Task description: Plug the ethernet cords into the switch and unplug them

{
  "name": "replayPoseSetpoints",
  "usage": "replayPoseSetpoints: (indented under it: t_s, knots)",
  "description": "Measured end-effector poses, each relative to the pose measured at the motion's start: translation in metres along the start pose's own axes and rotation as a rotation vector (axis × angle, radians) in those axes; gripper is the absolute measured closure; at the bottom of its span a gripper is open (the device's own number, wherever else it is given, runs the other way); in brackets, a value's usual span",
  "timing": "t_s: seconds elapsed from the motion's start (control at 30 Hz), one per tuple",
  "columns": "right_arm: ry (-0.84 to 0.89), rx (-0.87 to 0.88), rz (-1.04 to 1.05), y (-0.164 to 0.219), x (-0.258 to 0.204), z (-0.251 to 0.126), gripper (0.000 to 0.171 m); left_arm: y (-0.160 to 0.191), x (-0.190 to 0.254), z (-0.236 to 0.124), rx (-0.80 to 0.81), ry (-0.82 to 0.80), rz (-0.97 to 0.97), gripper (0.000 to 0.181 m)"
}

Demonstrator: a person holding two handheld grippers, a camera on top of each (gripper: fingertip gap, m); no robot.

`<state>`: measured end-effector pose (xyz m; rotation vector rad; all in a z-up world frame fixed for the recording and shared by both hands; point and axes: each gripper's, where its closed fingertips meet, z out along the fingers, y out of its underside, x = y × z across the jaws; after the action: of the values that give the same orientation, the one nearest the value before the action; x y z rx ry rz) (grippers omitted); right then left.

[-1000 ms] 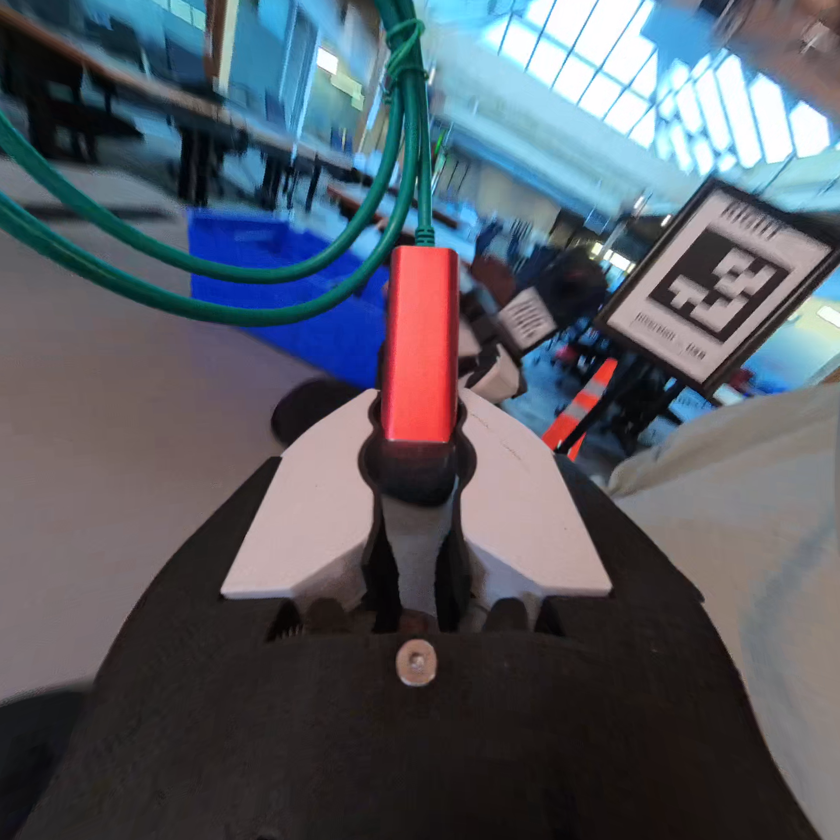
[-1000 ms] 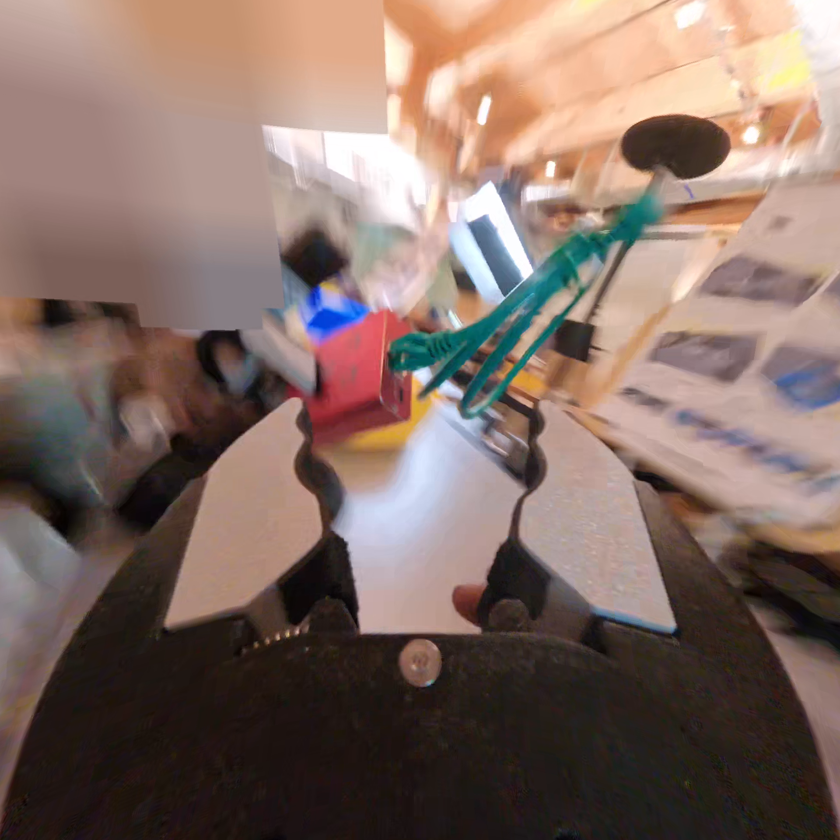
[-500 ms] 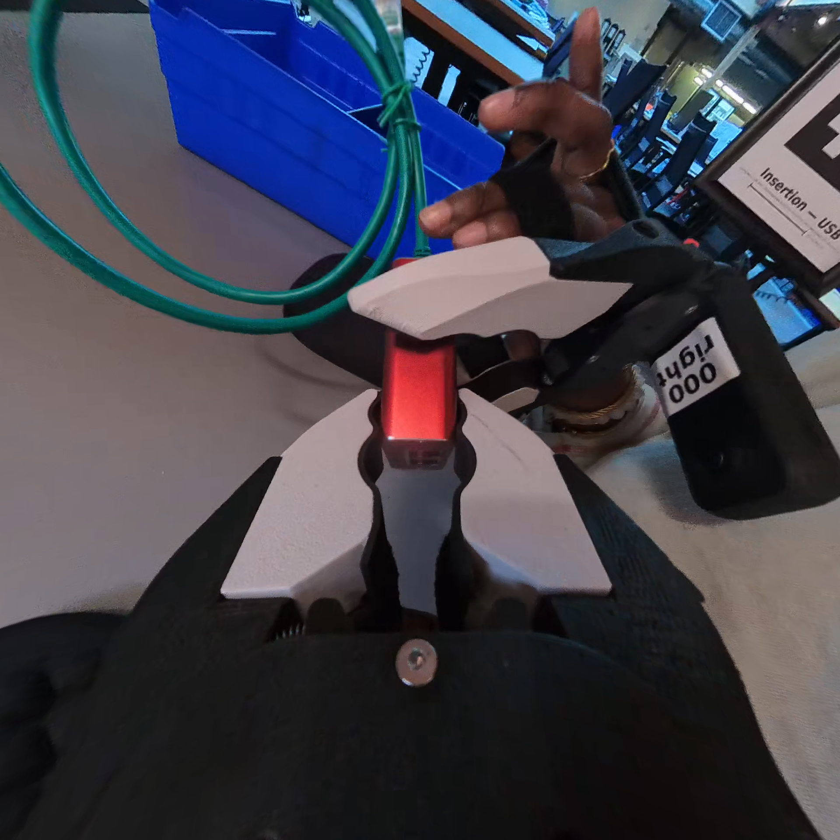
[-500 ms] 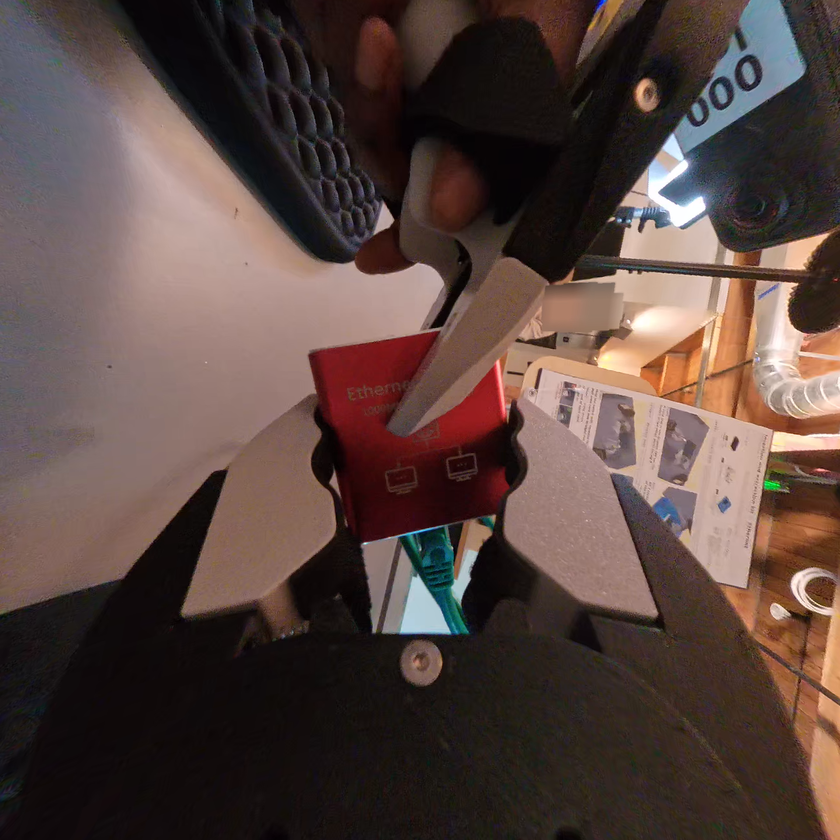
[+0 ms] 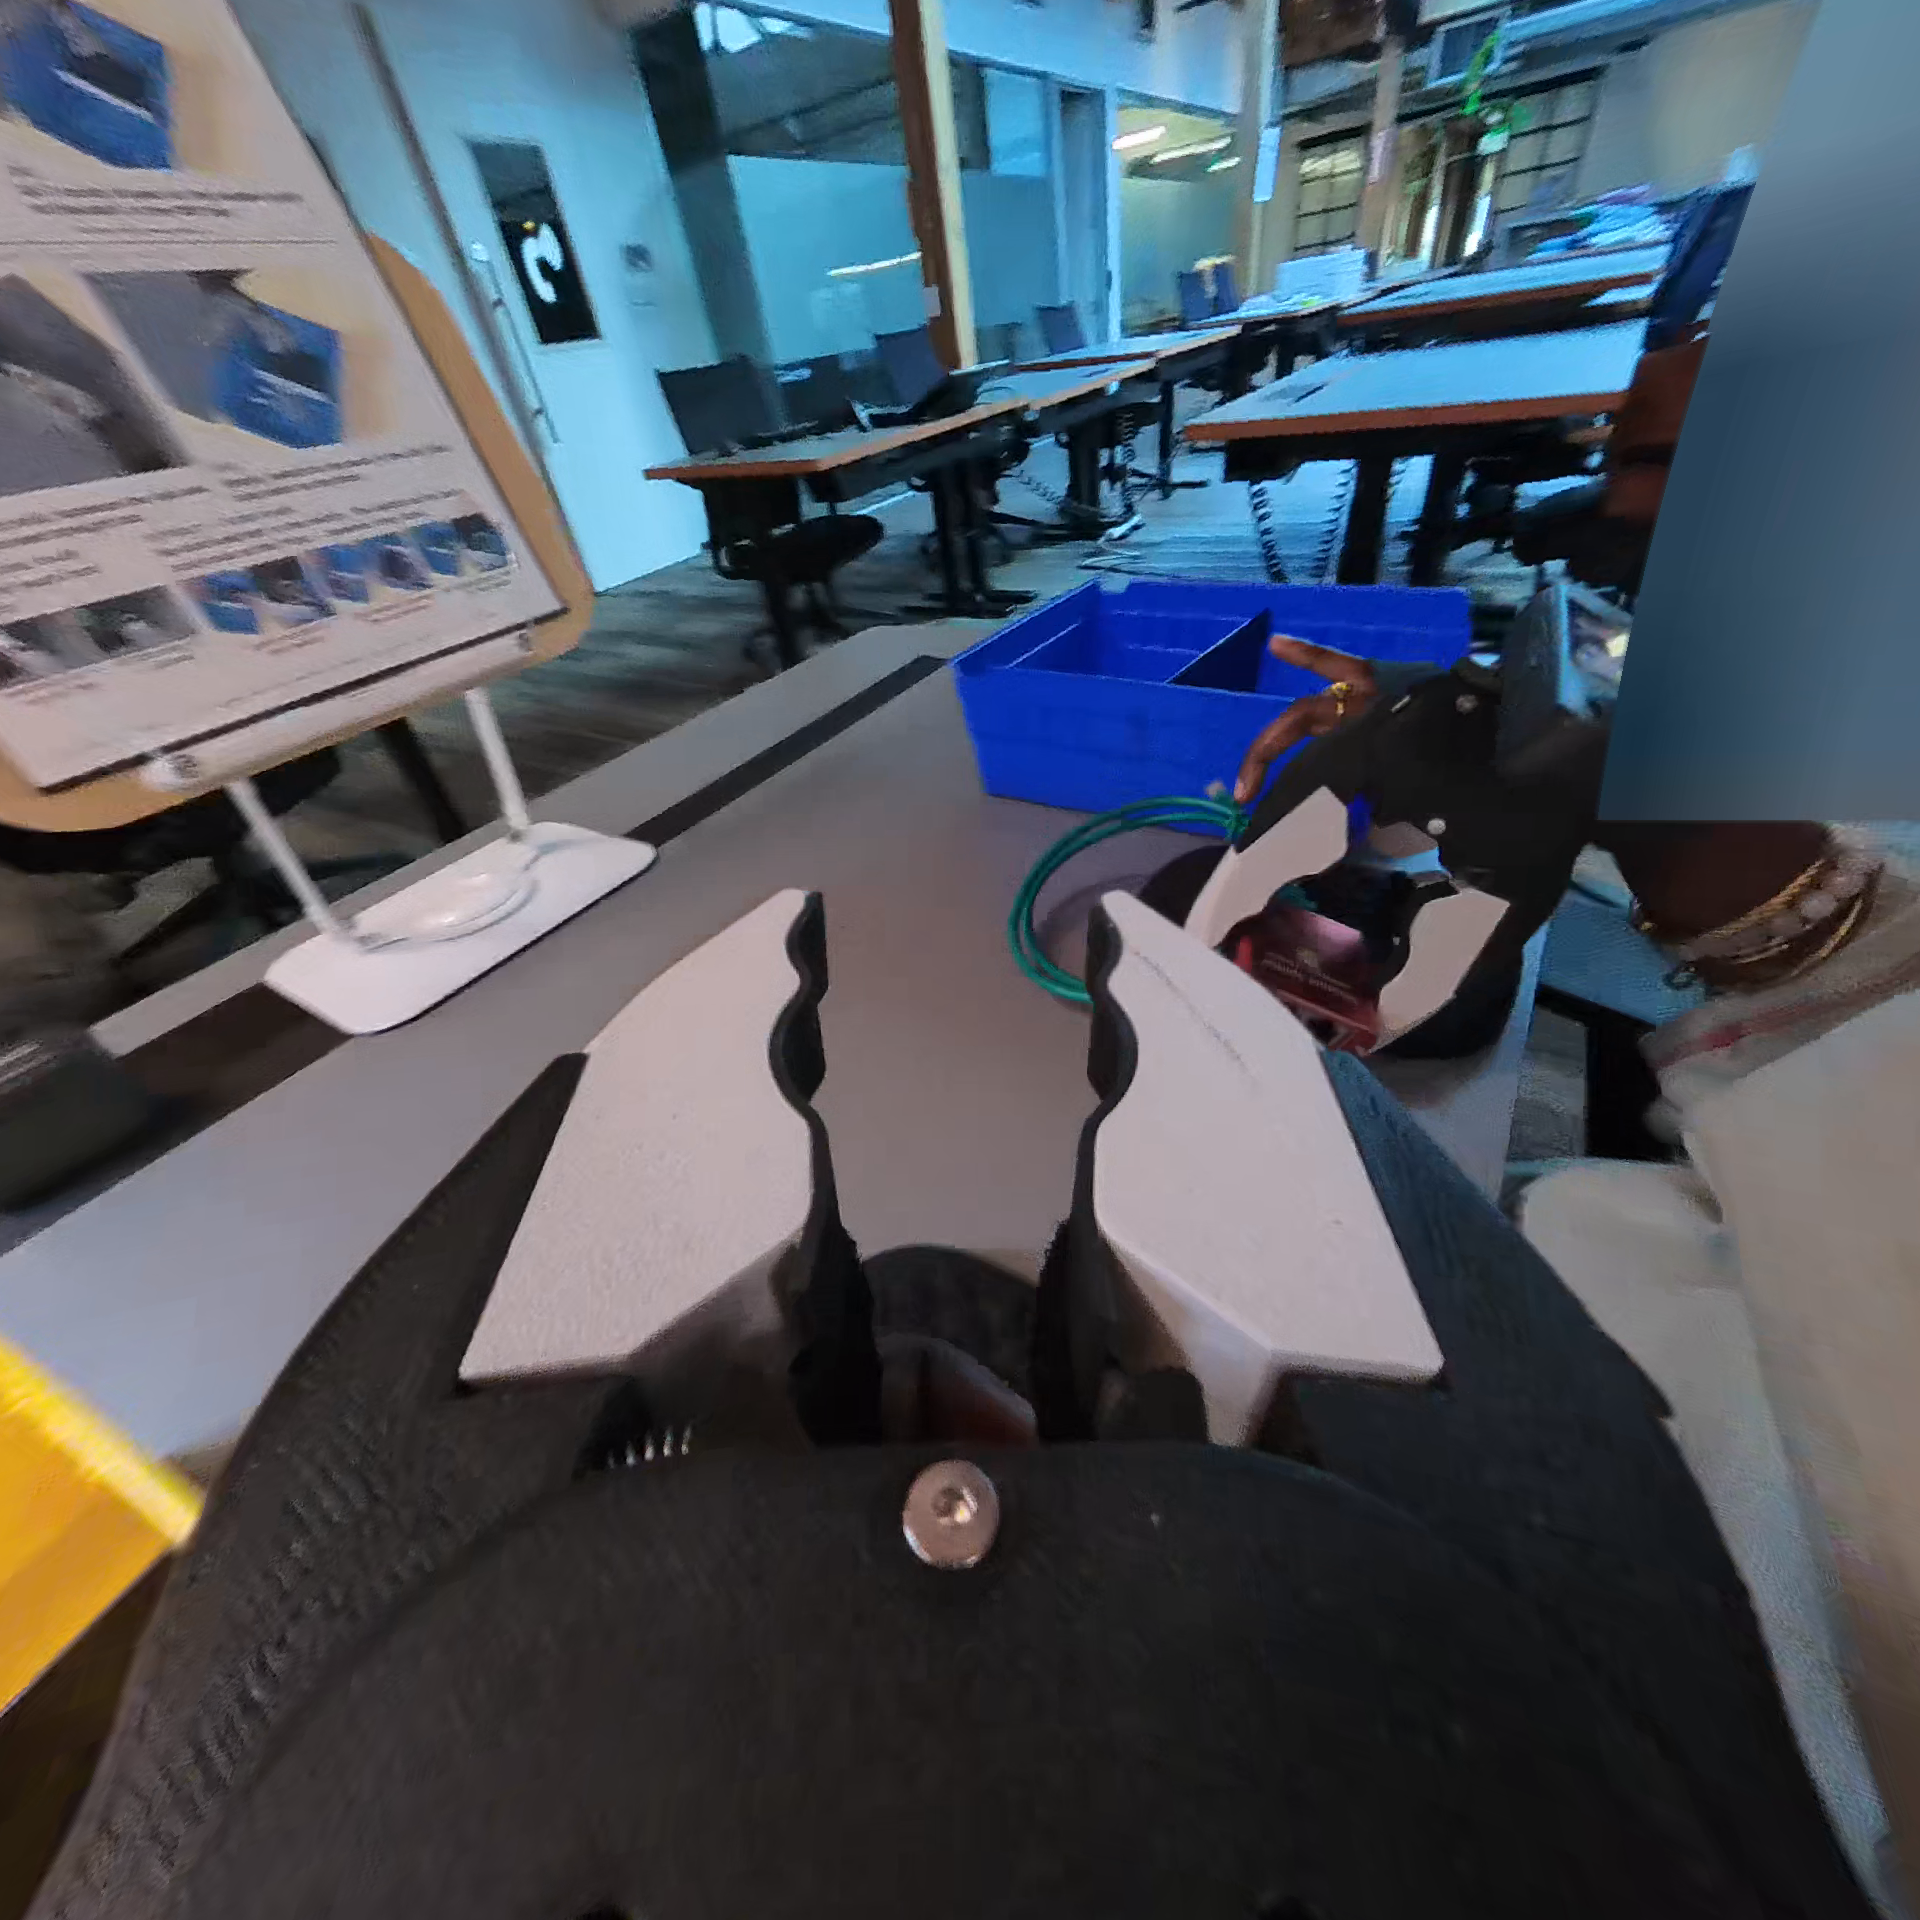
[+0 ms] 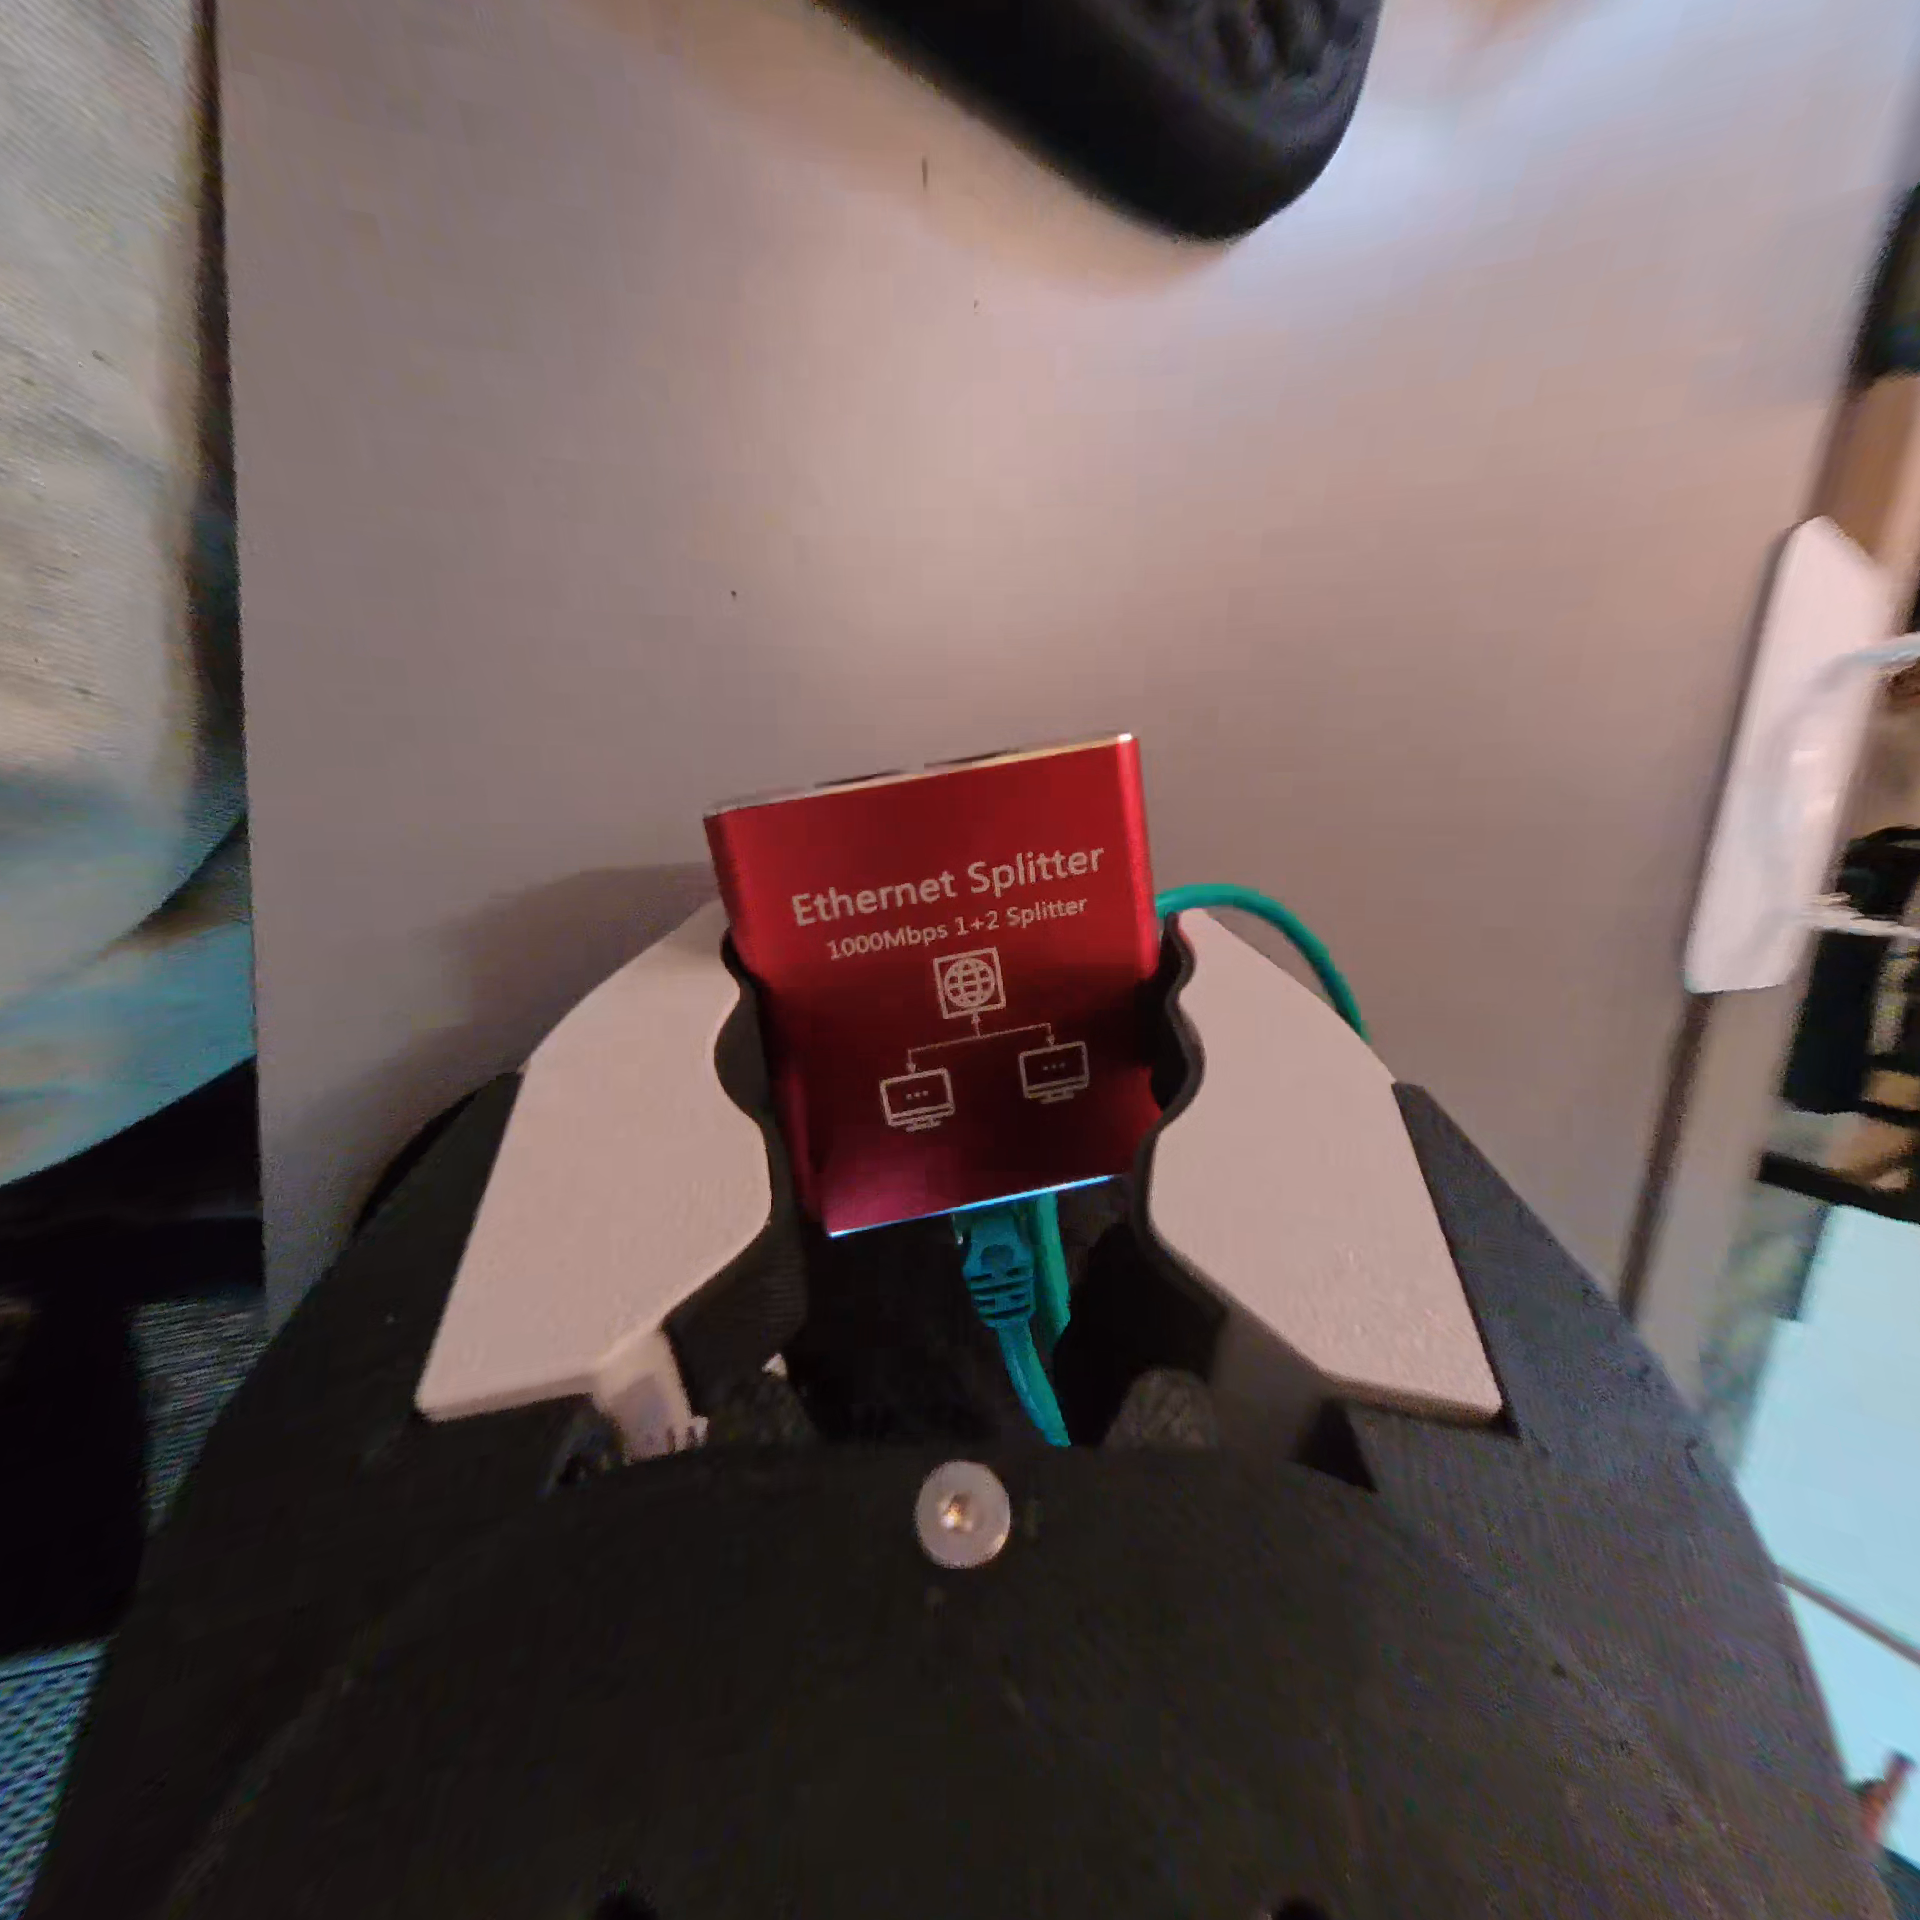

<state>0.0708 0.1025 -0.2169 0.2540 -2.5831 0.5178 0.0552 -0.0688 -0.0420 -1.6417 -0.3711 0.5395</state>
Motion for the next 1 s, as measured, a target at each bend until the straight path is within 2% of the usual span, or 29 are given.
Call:
replayPoseSetpoints:
  t_s: [0.03, 0.17, 0.57, 0.67, 0.83, 1.0]
  knots:
    - [-0.024, -0.006, 0.027, 0.003, -0.002, 0.005, 0.096, -0.001, -0.004, -0.01, -0.016, -0.008, -0.005, 0.133]
    - [-0.058, 0.088, 0.105, -0.001, -0.002, 0.013, 0.096, -0.005, -0.023, -0.047, -0.039, -0.052, -0.084, 0.133]
    - [-0.056, 0.152, 0.172, -0.002, 0.002, 0.015, 0.096, 0.036, -0.109, -0.155, -0.272, -0.558, -0.086, 0.132]
    - [-0.051, 0.167, 0.193, -0.003, 0.003, 0.016, 0.082, 0.051, -0.125, -0.177, -0.339, -0.668, -0.117, 0.132]
    - [-0.019, 0.167, 0.185, -0.001, 0.007, 0.013, 0.076, 0.074, -0.138, -0.168, -0.387, -0.67, -0.21, 0.126]
    - [0.066, 0.263, 0.179, -0.012, 0.02, -0.008, 0.074, 0.138, -0.138, -0.138, -0.565, -0.543, -0.417, 0.127]
